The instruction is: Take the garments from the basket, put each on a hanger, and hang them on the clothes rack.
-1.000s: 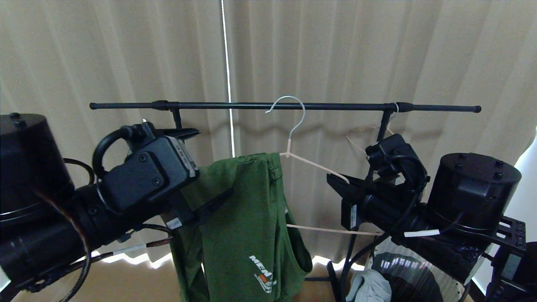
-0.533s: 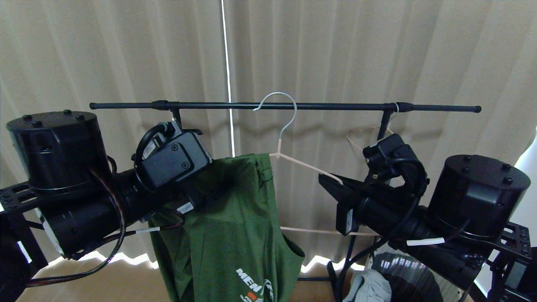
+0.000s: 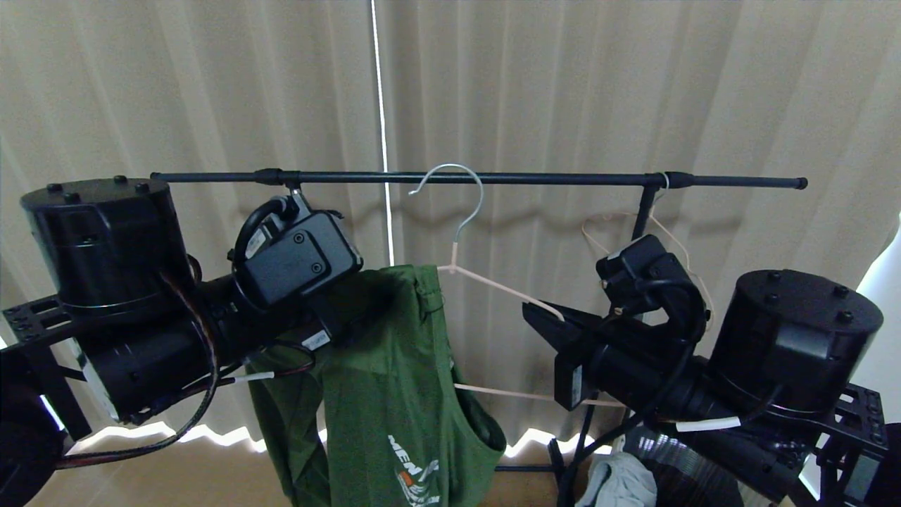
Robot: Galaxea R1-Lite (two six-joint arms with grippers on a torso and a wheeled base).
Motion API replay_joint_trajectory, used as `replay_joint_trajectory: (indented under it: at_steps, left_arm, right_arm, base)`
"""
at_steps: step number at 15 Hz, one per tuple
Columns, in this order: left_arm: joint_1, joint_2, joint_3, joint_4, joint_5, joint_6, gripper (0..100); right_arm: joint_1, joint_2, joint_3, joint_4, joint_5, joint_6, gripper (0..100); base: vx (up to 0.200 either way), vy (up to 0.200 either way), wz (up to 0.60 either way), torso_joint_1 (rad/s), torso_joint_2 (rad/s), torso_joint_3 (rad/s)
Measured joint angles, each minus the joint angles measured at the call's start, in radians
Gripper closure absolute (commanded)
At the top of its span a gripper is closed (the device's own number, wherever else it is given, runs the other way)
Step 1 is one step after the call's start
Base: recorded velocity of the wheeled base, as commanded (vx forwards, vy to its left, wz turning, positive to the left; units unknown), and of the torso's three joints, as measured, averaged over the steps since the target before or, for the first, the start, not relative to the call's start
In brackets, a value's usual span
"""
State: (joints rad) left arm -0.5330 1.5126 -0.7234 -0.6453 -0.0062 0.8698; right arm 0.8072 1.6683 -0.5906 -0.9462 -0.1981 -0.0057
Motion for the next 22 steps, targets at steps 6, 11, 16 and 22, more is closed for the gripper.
replay_joint_trajectory:
  at_steps: [6,11,16,22]
  left_arm:
    - [0.001,-0.001,0.007,-0.006,-0.001,-0.001,100]
    - [0.003,-0.004,0.029,-0.001,0.001,-0.007,100]
    - [0.005,-0.003,0.092,-0.109,0.059,-0.005,100]
    - [0.005,-0.001,0.106,-0.117,0.399,-0.153,100]
  right_arm:
    - [0.019,0.0,0.007,-0.019,0.0,0.0,100]
    - [0.019,0.002,0.007,-0.018,0.0,-0.004,100]
    - [0.015,-0.003,0.037,-0.023,-0.01,-0.022,0]
    - [-0.012,-0.044,0.129,-0.062,-0.012,-0.025,0]
  base:
    - [0.0,0.0,0.0,0.0,0.0,0.0]
    - [0.0,0.0,0.0,0.0,0.0,0.0]
    - [0.0,0.0,0.0,0.0,0.0,0.0]
    - [0.0,0.0,0.0,0.0,0.0,0.0]
